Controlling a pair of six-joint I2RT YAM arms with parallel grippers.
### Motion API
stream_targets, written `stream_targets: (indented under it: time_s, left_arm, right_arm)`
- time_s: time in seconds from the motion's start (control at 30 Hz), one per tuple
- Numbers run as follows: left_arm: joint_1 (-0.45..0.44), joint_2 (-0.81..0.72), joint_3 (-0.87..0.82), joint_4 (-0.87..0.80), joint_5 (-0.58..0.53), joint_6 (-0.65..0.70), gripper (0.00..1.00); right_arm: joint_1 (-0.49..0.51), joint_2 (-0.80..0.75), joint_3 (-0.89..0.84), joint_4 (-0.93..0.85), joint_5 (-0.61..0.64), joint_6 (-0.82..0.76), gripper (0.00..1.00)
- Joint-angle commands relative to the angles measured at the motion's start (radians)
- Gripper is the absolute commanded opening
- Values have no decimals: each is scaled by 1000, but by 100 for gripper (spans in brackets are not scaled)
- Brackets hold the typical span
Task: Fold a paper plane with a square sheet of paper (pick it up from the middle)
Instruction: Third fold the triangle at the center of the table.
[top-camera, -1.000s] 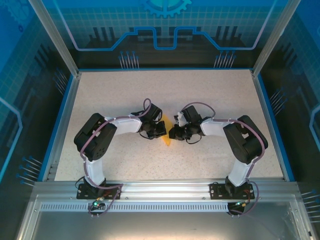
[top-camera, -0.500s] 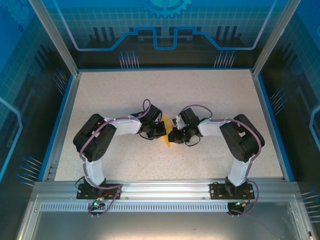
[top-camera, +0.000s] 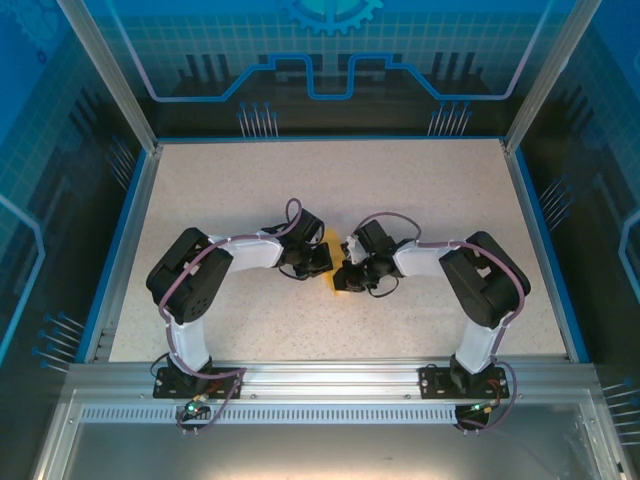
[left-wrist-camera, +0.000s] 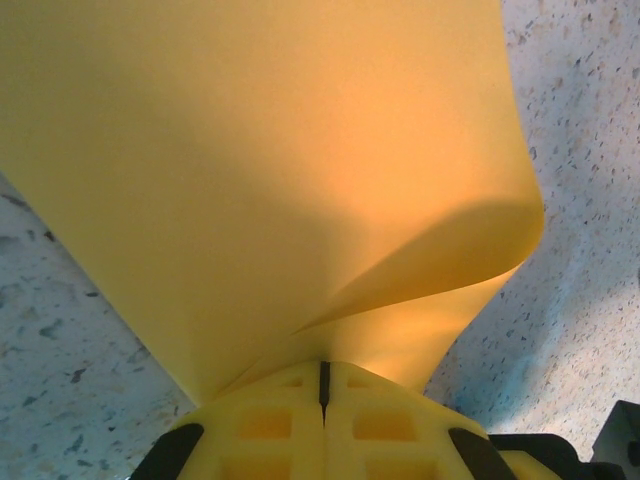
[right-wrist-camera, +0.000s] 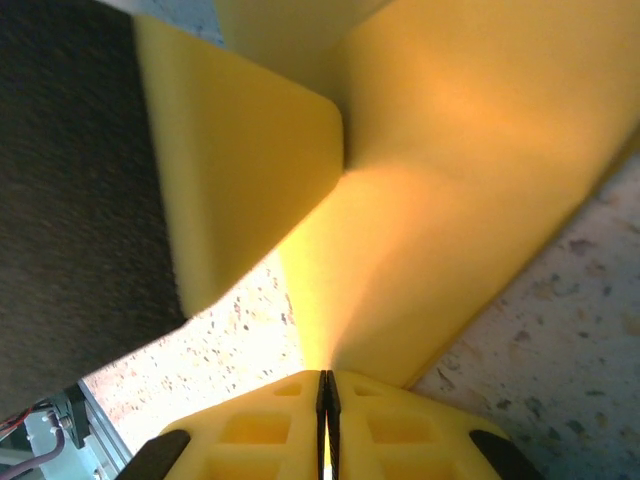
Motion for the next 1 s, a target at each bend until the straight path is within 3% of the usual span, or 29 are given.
stream_targets:
  time_s: [0.0, 0.17, 0.47, 0.73, 0.97]
  left_arm:
    - [-7, 11, -36, -95, -42, -6, 3]
    - [-7, 12, -35, -94, -44, -6, 3]
    - [-7, 14, -31, -99, -43, -3, 3]
    - [-7, 8, -30, -101, -43, -3, 3]
    - [-7, 10, -27, -102, -43, -2, 3]
  right_arm:
    - [16, 3, -25, -76, -10, -14, 12]
    - [28, -71, -22, -94, -24, -34, 12]
    - [36, 21, -19, -85, -1, -12, 12]
    - [35, -97, 8, -83, 25, -16, 12]
    - [39, -14, 14, -33, -10, 10, 12]
